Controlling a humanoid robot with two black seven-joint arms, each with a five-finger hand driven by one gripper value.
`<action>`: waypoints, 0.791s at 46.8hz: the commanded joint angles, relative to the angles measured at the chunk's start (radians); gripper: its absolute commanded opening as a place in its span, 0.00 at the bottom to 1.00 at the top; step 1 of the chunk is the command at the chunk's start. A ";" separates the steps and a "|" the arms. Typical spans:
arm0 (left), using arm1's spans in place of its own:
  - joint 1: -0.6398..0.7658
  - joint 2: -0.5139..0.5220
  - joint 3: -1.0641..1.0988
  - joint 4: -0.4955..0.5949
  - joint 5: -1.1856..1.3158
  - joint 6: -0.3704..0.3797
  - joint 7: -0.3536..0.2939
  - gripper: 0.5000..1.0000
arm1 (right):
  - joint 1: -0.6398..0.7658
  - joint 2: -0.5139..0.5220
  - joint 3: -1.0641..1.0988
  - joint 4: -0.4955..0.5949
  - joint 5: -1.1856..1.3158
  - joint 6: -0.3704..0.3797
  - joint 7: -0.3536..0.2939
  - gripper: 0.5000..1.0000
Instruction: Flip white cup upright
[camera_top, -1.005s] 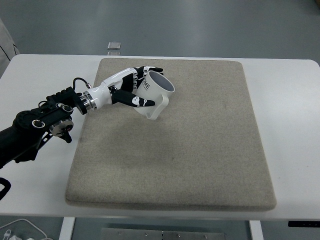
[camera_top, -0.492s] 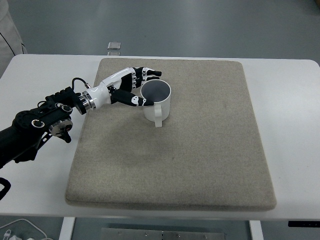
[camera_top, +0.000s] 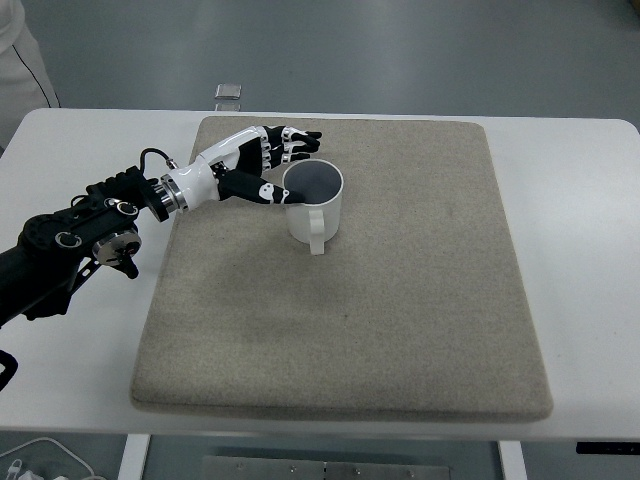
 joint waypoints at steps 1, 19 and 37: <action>-0.006 0.015 0.003 0.000 -0.048 -0.001 0.000 0.96 | 0.001 0.000 0.000 0.000 0.000 0.000 0.000 0.86; -0.039 0.045 0.007 0.057 -0.146 -0.074 0.000 0.98 | -0.001 0.000 0.000 0.000 -0.001 0.000 0.000 0.86; -0.044 0.044 -0.010 0.123 -0.395 -0.125 0.154 0.99 | -0.001 0.000 0.000 0.000 0.000 0.000 0.000 0.86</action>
